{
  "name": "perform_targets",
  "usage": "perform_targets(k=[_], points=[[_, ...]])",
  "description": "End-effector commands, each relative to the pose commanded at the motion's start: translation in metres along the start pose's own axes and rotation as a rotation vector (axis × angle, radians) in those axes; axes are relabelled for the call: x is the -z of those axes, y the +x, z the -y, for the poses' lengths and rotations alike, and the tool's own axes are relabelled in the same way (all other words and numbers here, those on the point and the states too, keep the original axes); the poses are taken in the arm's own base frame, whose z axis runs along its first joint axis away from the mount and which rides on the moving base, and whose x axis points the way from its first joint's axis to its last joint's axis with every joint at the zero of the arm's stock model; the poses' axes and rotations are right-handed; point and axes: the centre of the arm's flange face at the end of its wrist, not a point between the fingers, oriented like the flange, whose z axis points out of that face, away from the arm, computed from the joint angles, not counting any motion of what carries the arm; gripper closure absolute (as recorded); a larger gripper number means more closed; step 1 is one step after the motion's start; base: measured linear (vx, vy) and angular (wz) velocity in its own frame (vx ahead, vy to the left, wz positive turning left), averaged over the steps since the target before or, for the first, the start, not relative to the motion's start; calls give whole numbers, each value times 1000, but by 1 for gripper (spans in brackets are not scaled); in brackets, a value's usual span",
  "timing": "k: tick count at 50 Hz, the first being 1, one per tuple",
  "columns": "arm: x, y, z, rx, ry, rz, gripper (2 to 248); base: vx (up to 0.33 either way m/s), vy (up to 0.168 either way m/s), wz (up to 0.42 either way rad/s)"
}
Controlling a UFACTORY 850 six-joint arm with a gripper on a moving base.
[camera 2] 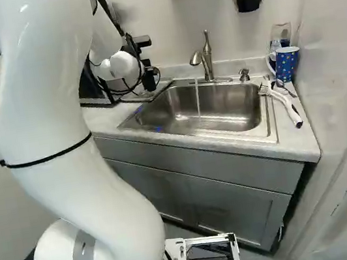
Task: Rinse the cup and place it in the tray
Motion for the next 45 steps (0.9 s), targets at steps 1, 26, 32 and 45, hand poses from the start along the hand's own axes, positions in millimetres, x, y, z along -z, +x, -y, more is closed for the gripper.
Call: perform_targets(k=[1, 26, 32, 45], points=[[-1, -1, 0, 0, 0, -2, 125, 0, 0, 0], [-14, -15, -1, -15, -5, -72, 125, 0, 0, 0], [-17, -21, -1, -15, -6, -62, 125, 0, 0, 0], [-18, -22, -1, -15, -6, -60, 125, 0, 0, 0]])
